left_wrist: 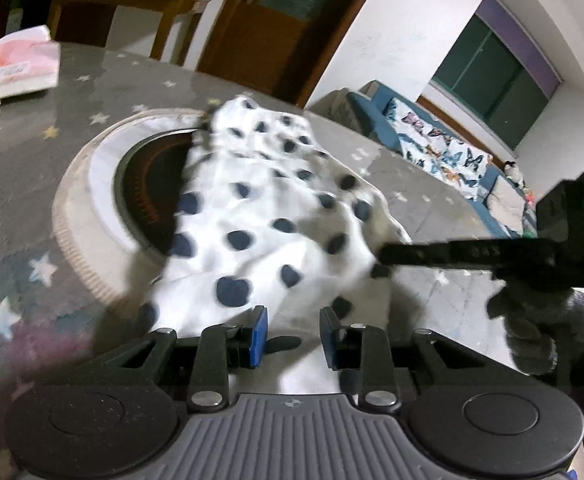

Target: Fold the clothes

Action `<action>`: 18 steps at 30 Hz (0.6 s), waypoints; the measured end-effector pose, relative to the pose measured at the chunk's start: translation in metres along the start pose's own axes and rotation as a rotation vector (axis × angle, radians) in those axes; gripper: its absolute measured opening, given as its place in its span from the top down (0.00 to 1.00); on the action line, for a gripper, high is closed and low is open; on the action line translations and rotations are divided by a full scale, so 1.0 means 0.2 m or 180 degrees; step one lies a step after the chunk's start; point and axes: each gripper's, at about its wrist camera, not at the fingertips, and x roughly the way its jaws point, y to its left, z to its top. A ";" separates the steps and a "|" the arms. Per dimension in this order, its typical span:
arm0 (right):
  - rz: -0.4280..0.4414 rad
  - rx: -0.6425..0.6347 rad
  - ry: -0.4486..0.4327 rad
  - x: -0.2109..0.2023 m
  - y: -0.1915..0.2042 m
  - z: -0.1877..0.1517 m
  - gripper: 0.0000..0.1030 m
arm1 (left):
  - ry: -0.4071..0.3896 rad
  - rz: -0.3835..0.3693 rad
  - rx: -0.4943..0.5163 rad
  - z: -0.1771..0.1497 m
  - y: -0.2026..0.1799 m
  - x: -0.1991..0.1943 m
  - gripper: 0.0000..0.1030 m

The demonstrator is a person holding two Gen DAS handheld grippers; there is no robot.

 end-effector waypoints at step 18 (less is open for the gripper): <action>-0.0483 -0.0902 -0.0073 0.32 0.18 0.29 0.77 | -0.0035 0.0058 0.0077 -0.10 0.02 -0.10 0.72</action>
